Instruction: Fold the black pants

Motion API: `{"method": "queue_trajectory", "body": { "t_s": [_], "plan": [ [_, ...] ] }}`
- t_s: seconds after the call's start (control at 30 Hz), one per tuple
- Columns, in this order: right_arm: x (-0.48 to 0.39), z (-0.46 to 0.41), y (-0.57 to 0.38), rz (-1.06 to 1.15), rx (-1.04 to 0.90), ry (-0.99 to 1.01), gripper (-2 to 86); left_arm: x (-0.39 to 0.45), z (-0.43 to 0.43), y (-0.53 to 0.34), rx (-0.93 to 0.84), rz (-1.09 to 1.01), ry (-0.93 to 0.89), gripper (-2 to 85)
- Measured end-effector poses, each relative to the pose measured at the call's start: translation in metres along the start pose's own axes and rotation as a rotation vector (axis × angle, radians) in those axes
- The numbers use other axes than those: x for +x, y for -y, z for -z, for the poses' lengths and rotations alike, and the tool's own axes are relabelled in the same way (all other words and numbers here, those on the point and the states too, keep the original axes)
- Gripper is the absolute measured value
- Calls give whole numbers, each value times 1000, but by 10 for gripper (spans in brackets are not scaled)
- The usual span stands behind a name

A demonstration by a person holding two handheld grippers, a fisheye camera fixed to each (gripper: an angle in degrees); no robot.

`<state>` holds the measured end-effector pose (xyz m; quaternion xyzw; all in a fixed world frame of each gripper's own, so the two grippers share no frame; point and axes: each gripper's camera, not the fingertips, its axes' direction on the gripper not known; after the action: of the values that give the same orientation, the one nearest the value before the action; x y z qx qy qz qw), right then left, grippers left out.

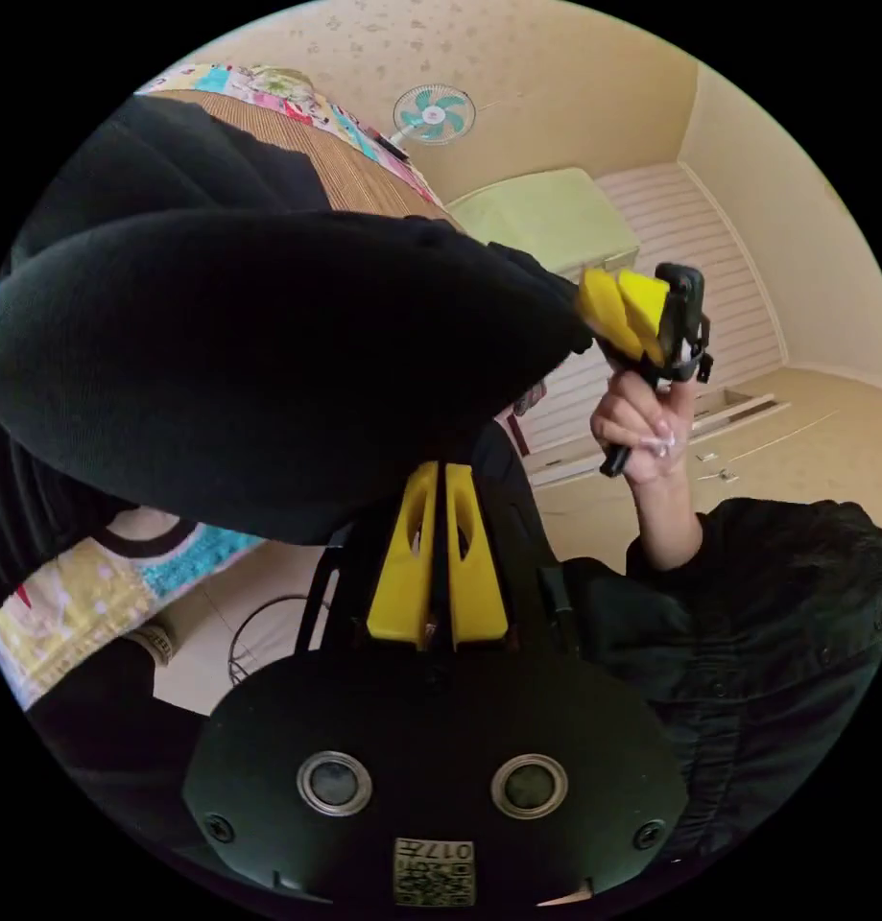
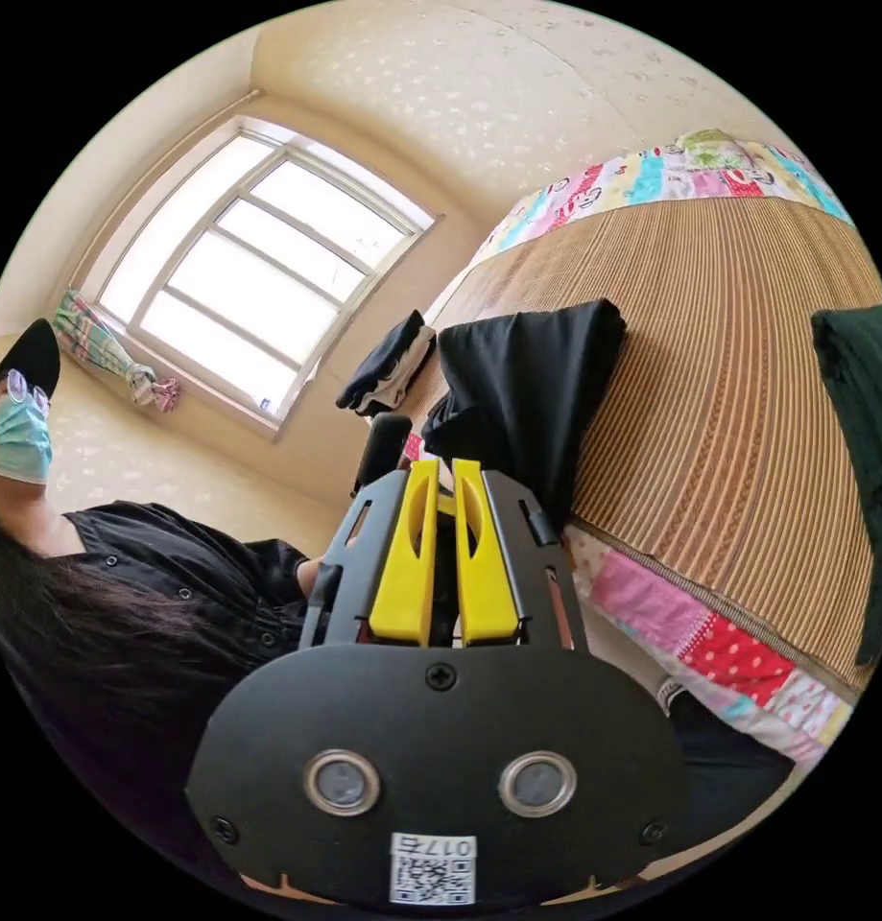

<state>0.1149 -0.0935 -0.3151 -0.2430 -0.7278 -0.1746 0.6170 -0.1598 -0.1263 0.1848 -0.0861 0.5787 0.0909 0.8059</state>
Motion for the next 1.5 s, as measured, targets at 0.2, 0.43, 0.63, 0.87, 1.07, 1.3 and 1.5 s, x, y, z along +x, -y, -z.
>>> {"method": "queue_trajectory", "body": {
  "t_s": [0.2, 0.43, 0.63, 0.87, 1.07, 1.3, 1.5],
  "plan": [
    [-75, -119, 132, 310, -206, -182, 111, 33, 13, -60, -72, 137, 19, 52],
    [-47, -296, 253, 385, -712, -471, 148, 20, 127, -104, 282, 408, -190, 122],
    [-15, -350, 225, 432, -1084, -487, 101, 59, 176, -129, 509, 446, -177, 120],
    [-47, -230, 189, 266, -580, -409, 40, 77, 193, -119, 580, 460, -243, 137],
    [-118, -56, 136, 213, -41, -165, 34, 103, 164, -57, 657, 452, -416, 220],
    [-235, 114, 74, 460, 275, -56, 31, 217, 181, -12, 947, 144, -227, 227],
    [-262, 234, 20, 493, 521, 79, 29, 284, 205, -35, 1095, 46, 13, 34]
  ]
}}
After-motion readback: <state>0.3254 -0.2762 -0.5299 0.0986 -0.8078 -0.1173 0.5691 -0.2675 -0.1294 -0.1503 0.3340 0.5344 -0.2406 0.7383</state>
